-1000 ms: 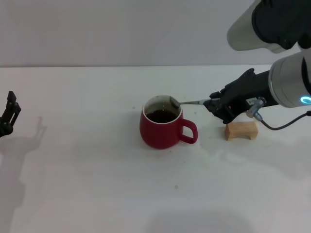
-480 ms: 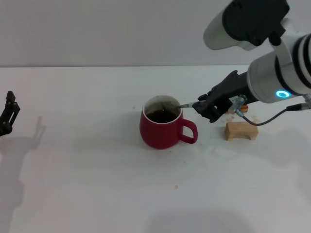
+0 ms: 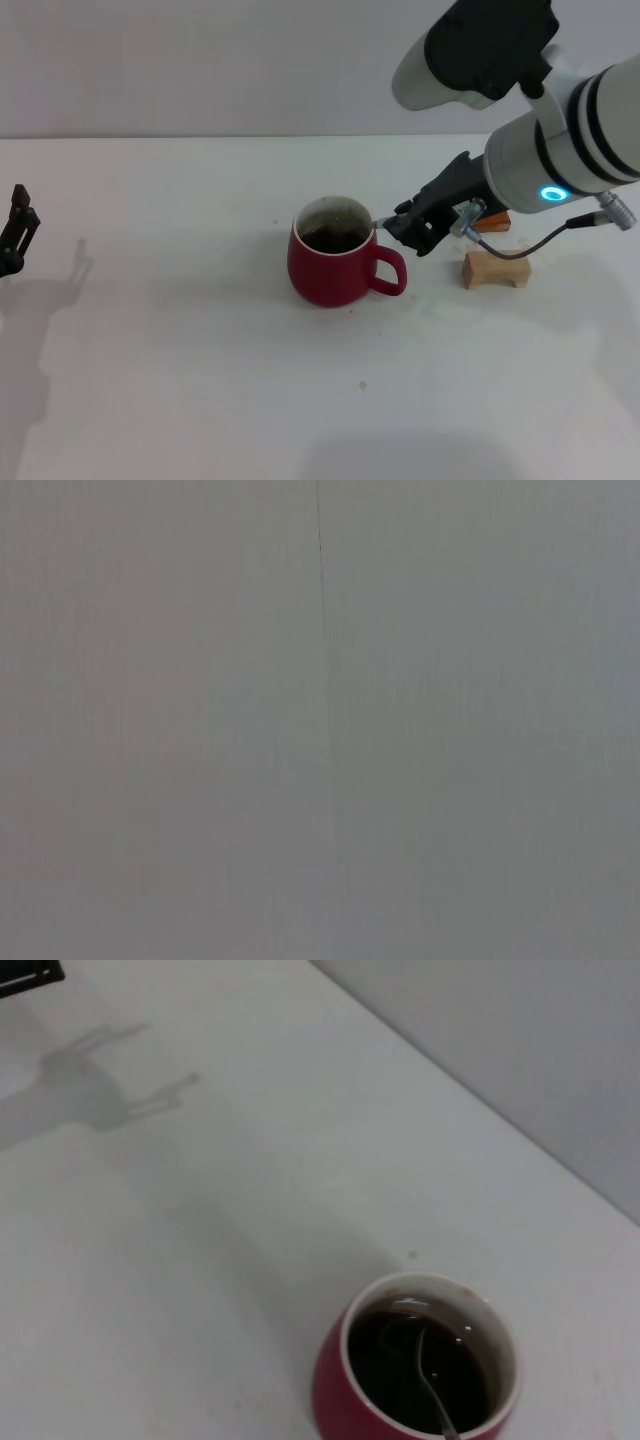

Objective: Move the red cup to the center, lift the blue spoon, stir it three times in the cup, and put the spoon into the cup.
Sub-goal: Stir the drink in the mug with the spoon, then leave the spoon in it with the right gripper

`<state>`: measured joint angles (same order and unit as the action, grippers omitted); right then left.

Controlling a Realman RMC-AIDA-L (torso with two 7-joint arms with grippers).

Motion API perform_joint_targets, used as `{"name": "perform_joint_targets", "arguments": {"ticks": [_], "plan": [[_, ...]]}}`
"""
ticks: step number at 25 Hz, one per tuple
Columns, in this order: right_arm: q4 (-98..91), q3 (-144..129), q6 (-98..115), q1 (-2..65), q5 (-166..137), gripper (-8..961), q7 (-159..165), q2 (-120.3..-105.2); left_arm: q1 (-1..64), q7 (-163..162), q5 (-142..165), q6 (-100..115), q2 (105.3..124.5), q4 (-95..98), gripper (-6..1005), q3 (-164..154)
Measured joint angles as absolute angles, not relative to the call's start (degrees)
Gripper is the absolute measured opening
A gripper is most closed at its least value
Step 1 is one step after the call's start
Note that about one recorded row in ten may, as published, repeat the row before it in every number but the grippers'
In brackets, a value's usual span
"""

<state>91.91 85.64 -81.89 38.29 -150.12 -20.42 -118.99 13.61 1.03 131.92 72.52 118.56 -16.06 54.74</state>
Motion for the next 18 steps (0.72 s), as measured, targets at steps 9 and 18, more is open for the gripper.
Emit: {"name": "perform_joint_targets", "arguments": {"ticks": [9,18], "plan": [[86.7,84.8,-79.5,39.6,-147.9,133,-22.0,-119.0,13.7,1.1,131.9,72.5,118.56,-16.2,855,54.8],[83.3,84.4,-76.6,41.3,-147.7,133,-22.9,-118.92,13.7,1.0,131.8,72.5,118.59,-16.3,855,54.8]]}}
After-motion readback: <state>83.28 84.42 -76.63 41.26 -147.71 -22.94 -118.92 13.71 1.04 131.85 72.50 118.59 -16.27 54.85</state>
